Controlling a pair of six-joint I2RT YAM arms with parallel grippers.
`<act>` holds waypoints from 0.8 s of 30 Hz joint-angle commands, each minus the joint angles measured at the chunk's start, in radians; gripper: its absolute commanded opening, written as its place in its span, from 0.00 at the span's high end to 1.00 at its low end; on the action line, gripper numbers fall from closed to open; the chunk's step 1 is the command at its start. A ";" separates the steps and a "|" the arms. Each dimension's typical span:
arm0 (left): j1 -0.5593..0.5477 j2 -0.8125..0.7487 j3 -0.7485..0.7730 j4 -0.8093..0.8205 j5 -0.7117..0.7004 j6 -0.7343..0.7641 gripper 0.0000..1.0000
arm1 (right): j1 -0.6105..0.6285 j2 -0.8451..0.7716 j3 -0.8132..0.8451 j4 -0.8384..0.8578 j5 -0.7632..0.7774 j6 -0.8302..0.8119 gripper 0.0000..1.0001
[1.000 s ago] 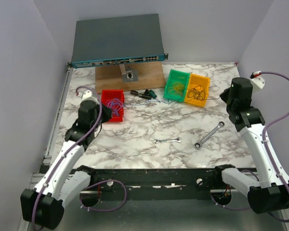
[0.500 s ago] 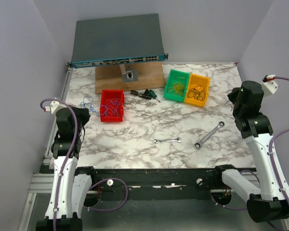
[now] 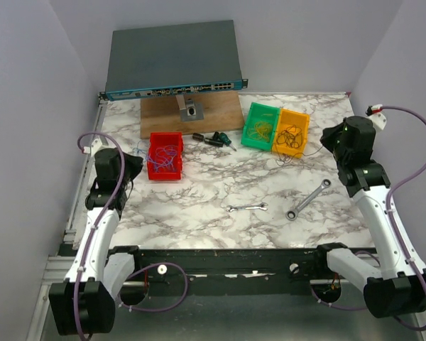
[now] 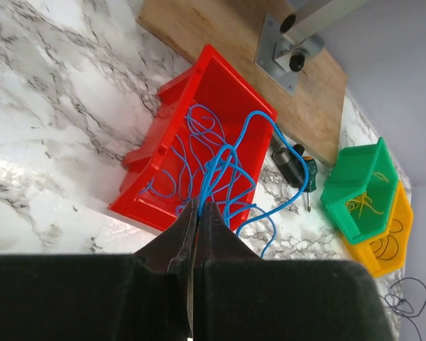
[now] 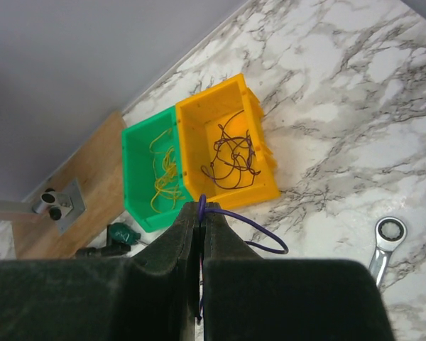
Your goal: Untangle the cables
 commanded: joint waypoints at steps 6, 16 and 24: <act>-0.146 0.286 0.064 0.159 -0.237 -0.021 1.00 | -0.004 0.098 0.046 0.093 -0.119 0.001 0.99; -0.290 0.560 0.233 0.024 -0.492 0.058 0.99 | -0.005 0.320 0.290 -0.007 -0.136 -0.061 0.99; -0.291 0.696 0.430 -0.142 -0.399 0.097 0.75 | -0.005 0.434 0.510 -0.071 -0.079 -0.098 0.99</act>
